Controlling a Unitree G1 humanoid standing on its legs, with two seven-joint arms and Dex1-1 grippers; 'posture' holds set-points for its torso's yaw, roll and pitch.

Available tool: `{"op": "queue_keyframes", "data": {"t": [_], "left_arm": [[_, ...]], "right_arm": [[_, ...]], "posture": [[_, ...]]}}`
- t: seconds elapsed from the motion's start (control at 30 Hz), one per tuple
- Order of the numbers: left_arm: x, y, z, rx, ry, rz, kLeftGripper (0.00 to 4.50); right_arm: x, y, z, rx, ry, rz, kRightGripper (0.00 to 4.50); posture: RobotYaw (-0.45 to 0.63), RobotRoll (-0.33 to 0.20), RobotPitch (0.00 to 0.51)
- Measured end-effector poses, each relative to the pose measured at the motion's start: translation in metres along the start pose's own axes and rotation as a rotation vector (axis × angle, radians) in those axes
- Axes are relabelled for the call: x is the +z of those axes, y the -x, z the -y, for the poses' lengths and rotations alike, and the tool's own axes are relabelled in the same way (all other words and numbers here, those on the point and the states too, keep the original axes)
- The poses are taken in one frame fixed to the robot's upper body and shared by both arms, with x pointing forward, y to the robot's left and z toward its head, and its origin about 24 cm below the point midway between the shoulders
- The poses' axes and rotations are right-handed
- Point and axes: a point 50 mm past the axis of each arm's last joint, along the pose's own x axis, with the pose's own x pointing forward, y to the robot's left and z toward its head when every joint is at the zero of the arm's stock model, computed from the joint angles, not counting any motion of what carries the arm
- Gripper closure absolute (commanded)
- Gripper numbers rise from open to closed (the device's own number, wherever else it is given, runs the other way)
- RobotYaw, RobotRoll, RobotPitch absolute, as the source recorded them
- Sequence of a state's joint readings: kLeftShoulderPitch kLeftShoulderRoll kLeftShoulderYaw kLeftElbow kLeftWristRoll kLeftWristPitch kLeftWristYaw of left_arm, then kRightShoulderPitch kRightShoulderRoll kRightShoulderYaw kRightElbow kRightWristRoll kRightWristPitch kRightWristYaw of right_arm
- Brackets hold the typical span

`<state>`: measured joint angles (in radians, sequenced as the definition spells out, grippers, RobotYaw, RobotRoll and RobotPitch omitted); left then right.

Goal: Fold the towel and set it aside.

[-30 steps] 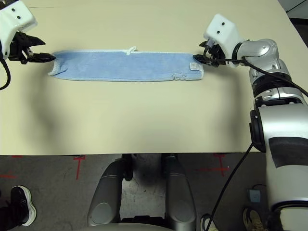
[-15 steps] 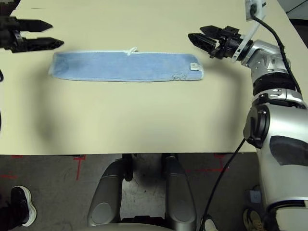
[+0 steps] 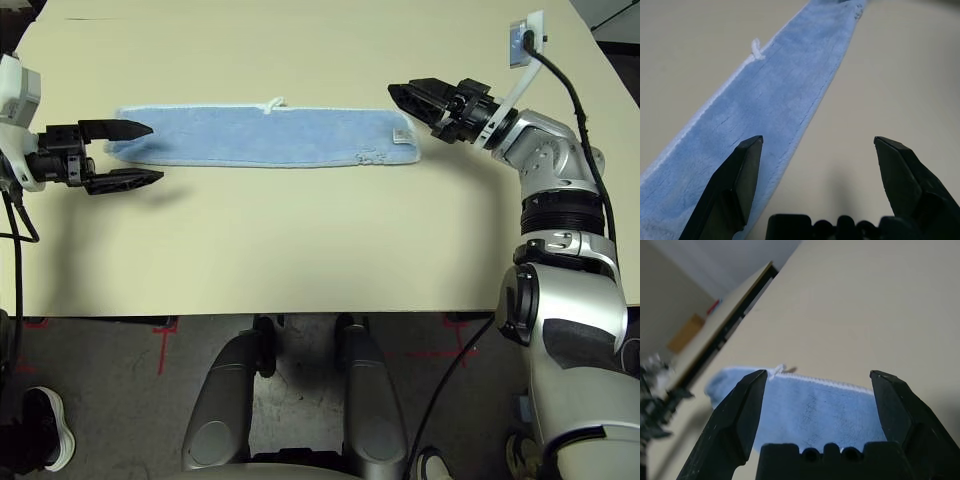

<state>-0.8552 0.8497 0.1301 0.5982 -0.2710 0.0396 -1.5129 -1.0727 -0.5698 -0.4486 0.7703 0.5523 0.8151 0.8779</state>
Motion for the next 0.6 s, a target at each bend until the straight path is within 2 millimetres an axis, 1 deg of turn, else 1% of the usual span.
{"op": "queue_keyframes", "data": {"t": [0.13, 0.23, 0.27, 0.4, 0.5, 0.6], "left_arm": [[0.001, 0.0, 0.0, -0.001, -0.023, 0.002, 0.0], [0.0, 0.0, 0.0, -0.003, -0.023, 0.002, 0.0], [0.0, -0.001, 0.0, -0.005, -0.023, 0.001, 0.0], [-0.001, -0.001, 0.001, -0.009, -0.017, -0.001, 0.0], [-0.001, -0.002, 0.002, -0.016, -0.007, -0.004, 0.0], [0.003, -0.004, 0.003, -0.024, -0.017, 0.001, 0.0]], "right_arm": [[-0.005, 0.015, 0.002, -0.051, -0.237, -0.027, 0.03], [-0.01, 0.028, 0.0, -0.057, -0.361, -0.056, 0.03], [-0.011, 0.035, 0.001, -0.066, -0.395, -0.067, 0.03], [-0.019, 0.062, 0.005, -0.126, -0.491, -0.102, 0.03], [-0.023, 0.076, 0.007, -0.149, -0.537, -0.102, 0.03], [-0.023, 0.087, 0.006, -0.167, -0.551, -0.089, 0.03]], "posture": [[-0.03, 0.0, 0.342], [-0.03, 0.0, 0.339], [-0.03, 0.0, 0.339], [-0.03, 0.0, 0.339], [-0.03, 0.0, 0.34], [-0.04, 0.0, 0.341]]}}
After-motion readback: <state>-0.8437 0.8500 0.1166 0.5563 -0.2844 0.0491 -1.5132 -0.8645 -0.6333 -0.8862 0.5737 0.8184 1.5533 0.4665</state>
